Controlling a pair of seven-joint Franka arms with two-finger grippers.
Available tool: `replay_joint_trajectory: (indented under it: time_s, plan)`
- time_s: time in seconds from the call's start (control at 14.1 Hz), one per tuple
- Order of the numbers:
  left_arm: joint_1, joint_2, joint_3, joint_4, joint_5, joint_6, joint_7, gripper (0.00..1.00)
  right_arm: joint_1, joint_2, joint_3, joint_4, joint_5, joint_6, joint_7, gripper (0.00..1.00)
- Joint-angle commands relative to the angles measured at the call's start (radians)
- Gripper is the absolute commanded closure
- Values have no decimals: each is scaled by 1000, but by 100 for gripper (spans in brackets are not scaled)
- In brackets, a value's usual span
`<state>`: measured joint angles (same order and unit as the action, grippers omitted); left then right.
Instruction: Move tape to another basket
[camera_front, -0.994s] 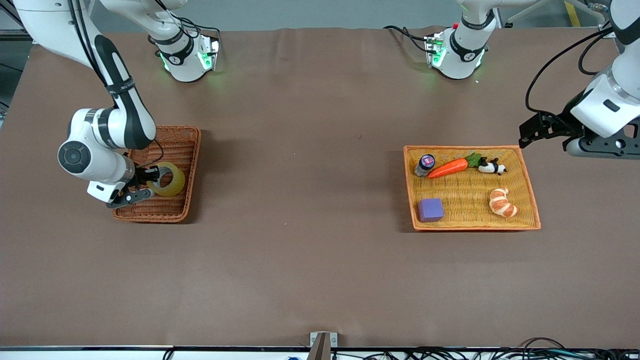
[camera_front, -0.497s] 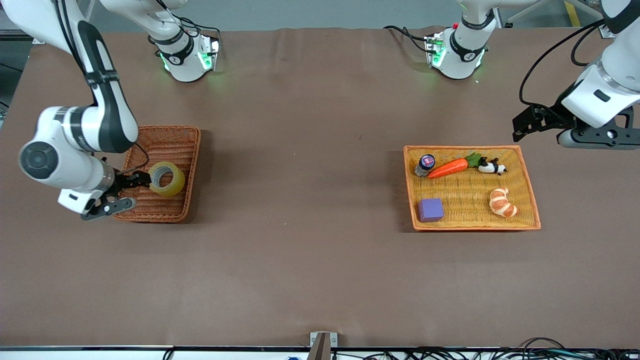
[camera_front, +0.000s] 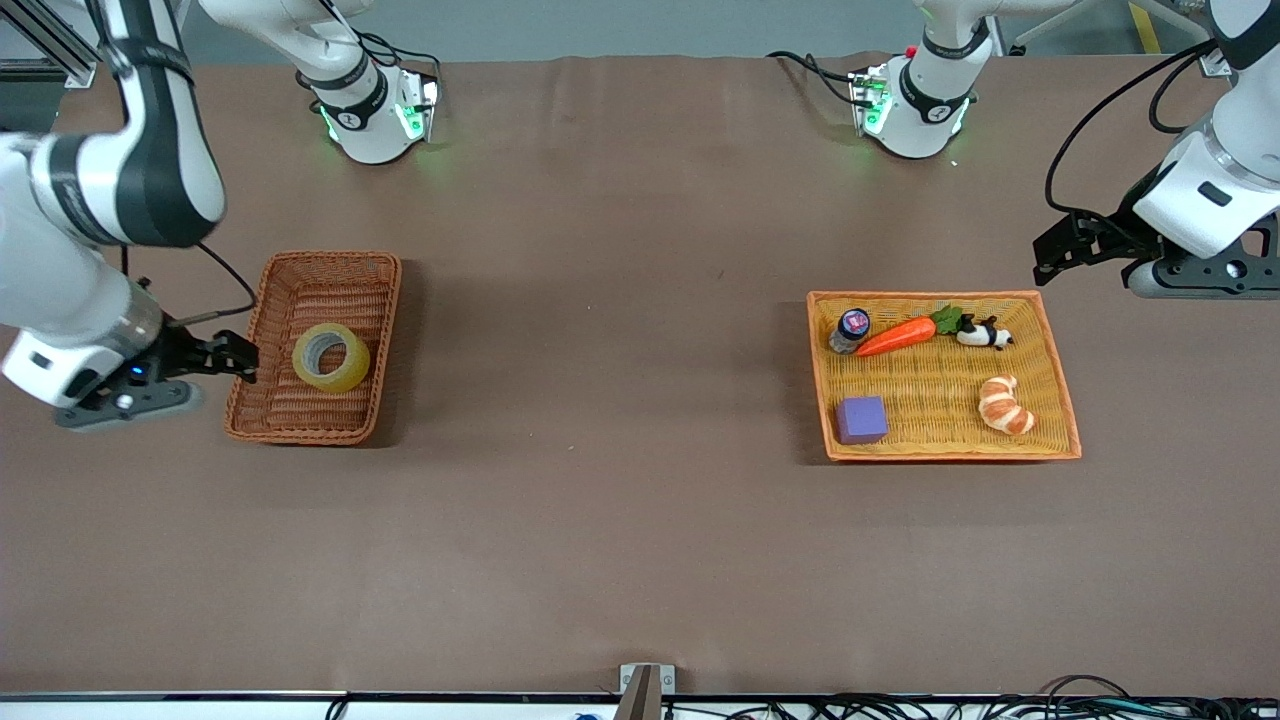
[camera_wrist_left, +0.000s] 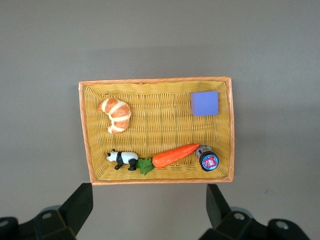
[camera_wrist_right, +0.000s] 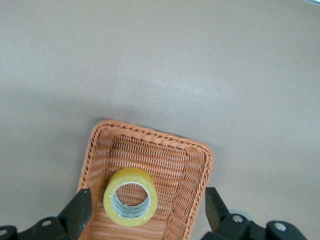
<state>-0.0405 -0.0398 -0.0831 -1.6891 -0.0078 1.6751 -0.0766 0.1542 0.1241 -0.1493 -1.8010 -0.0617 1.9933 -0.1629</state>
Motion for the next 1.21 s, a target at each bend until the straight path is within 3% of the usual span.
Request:
replay_joint_trajectory:
  time_s: [0.0,0.14,0.36,1.14]
  plan:
    - [-1,-17,3,-9,17,2,9,0,-10,-63,10,70,2,-133,88,0]
    - [14,-17,2,-9,9,2,11,0,-16,-63,19,161,14,-252,97,0]
    - [14,-12,2,-8,8,5,11,0,-120,-81,120,245,45,-394,143,0]
    - [16,5,2,-1,6,14,9,0,-62,-101,33,278,45,-455,161,0]
